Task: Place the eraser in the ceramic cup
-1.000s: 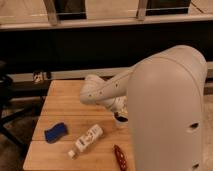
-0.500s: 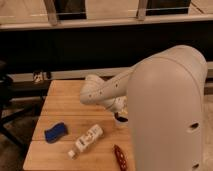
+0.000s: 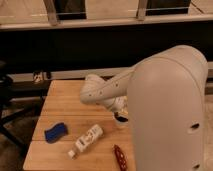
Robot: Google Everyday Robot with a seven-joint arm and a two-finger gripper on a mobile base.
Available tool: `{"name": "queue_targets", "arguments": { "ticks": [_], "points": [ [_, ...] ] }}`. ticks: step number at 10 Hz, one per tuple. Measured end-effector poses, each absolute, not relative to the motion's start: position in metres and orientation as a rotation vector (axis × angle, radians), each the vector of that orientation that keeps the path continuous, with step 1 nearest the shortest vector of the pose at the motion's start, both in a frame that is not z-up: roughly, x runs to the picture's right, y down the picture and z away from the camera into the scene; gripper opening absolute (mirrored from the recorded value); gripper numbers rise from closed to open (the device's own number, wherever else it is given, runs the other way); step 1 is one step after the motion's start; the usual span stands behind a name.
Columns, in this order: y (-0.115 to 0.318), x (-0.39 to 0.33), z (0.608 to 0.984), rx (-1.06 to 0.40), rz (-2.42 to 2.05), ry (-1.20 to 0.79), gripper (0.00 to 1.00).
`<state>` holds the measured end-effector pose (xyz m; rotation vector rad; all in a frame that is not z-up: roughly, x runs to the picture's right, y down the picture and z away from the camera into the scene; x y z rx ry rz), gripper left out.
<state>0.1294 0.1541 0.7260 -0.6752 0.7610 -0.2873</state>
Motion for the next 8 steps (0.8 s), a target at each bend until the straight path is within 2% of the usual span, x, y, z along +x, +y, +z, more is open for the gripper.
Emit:
{"name": "queue_targets", "arguments": {
  "ticks": [3,5,8],
  "points": [
    [0.1531,0.1298,0.7245,-0.674,-0.287,0.764,0.75],
    [0.1525,0.1303,0.7237,-0.673,-0.288,0.765,0.8],
    [0.1518,0.1304,0.7224,-0.673,-0.29,0.768,0.8]
  ]
}}
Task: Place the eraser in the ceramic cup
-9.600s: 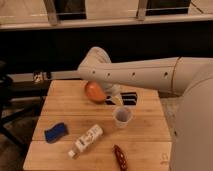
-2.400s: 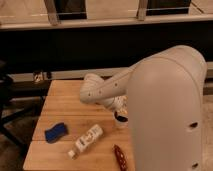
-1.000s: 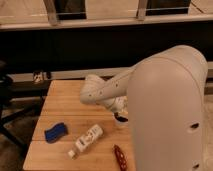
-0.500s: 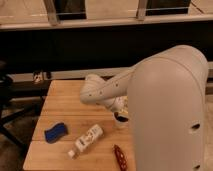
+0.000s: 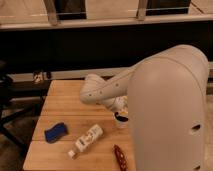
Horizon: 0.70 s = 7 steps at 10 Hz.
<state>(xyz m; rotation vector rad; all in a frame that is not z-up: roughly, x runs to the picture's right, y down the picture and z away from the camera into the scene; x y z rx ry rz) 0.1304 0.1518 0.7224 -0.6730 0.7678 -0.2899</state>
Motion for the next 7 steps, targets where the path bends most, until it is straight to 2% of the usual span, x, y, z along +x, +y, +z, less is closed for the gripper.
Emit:
{"name": "queue_targets", "arguments": {
  "ticks": [7],
  "points": [
    [0.1506,0.1301,0.7198,-0.665,-0.292,0.77,0.8]
  ]
}}
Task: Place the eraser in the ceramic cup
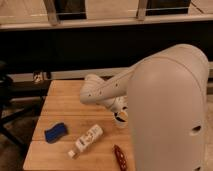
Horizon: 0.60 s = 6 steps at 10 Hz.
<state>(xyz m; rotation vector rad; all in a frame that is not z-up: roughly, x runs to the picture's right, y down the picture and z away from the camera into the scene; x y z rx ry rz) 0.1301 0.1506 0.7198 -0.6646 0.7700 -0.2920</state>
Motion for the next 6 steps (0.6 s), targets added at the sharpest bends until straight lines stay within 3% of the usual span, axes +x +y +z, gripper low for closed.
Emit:
{"name": "queue_targets", "arguments": {
  "ticks": [6],
  "points": [
    [0.1447,0.129,0.7131,-0.669,-0.256,0.698,0.8]
  ]
}}
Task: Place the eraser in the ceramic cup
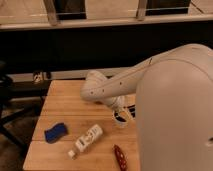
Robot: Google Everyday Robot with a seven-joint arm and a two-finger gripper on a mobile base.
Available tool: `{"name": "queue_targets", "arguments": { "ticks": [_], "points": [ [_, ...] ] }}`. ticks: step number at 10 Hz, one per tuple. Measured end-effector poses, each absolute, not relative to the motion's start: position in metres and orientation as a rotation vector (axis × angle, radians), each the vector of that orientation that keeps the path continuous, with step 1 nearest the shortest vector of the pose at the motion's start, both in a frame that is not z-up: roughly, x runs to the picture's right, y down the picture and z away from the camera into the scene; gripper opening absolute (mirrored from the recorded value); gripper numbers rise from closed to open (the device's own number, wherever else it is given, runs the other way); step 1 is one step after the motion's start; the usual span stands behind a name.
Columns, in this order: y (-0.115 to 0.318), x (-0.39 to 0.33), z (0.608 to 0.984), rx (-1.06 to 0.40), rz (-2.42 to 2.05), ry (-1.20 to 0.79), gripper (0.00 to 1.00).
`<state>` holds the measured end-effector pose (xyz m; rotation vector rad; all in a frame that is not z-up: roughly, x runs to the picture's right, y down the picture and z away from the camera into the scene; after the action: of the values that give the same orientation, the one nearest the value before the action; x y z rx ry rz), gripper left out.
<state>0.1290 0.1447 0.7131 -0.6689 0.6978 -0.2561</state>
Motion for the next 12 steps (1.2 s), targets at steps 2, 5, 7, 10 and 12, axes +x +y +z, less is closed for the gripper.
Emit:
{"name": "queue_targets", "arguments": {
  "ticks": [2,5,7,10,12],
  "points": [
    [0.143,0.126,0.708,-0.669,-0.249,0.656,0.8],
    [0.139,0.117,0.699,-0.666,-0.248,0.566,0.8],
    [0.134,0.114,0.693,-0.665,-0.233,0.475,0.8],
    [0.13,0.114,0.69,-0.676,-0.181,0.268,0.8],
    [0.129,0.109,0.691,-0.675,-0.173,0.197,0.8]
  ]
}}
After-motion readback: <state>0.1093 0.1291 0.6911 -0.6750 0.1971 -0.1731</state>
